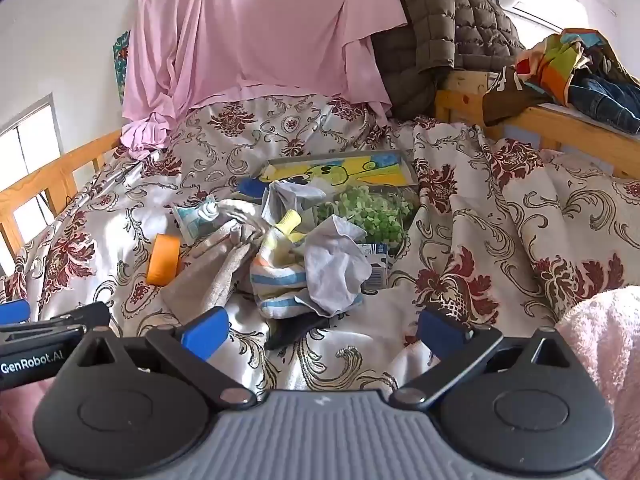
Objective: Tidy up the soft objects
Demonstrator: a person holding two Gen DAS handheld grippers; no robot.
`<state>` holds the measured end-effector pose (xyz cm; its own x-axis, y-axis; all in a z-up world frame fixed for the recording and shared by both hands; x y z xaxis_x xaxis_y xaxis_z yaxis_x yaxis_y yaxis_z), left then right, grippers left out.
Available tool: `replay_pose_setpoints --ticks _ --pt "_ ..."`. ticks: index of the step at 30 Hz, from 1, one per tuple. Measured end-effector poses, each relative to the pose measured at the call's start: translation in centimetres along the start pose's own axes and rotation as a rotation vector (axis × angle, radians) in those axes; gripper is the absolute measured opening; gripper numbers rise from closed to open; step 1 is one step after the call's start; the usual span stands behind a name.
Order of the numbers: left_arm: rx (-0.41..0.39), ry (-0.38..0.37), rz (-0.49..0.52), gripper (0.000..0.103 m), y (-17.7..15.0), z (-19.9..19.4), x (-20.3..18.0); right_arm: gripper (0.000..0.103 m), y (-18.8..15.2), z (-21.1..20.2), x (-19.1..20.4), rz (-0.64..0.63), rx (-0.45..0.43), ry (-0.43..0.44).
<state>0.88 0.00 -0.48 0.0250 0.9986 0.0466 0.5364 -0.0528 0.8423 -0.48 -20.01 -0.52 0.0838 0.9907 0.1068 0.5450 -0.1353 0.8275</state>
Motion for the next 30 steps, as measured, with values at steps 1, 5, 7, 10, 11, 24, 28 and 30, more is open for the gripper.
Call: replay_pose_setpoints --ticks 1,5,7,10,11,24,28,30 --pt "0.003 -0.004 -0.006 0.102 0.01 0.01 0.01 0.103 0.01 0.02 -0.02 0.000 -0.001 0.001" --pt "-0.006 -0.008 -0.015 0.102 0.03 -0.02 0.05 0.103 0.02 -0.04 -0.01 -0.005 -0.005 -0.004" --pt "-0.004 -0.009 -0.015 0.102 0.04 -0.01 0.05 0.103 0.03 -0.07 -0.01 -0.005 -0.006 -0.004" --pt "-0.002 -0.009 -0.016 0.102 0.06 0.00 0.08 0.103 0.03 -0.07 -0.02 -0.004 -0.007 -0.003" --pt "-0.002 -0.008 -0.016 0.102 0.07 0.00 0.10 0.103 0.03 -0.08 -0.02 -0.004 -0.007 -0.003" --pt "-0.003 -0.008 -0.017 0.102 0.16 0.14 1.00 0.103 -0.15 0.07 -0.01 -0.001 -0.009 -0.002" --pt "0.003 -0.005 -0.015 0.102 0.02 -0.02 0.83 0.103 0.43 -0.25 -0.12 -0.003 -0.009 -0.002" --pt "0.002 -0.005 -0.014 0.102 0.04 0.00 0.95 0.103 0.25 -0.17 -0.17 0.000 -0.008 -0.001"
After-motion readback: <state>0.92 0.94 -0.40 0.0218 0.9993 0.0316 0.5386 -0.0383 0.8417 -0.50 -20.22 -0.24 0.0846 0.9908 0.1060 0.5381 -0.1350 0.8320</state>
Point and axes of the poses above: each gripper's, at about its wrist camera, not at the fingertips, and z roughly the way its jaws point, x to its left, y to its top, the point moved 1 cm from there along z, roughly the way its jaws point, and after that the axes turned 4 degrees about x, right-handed, at the moved point
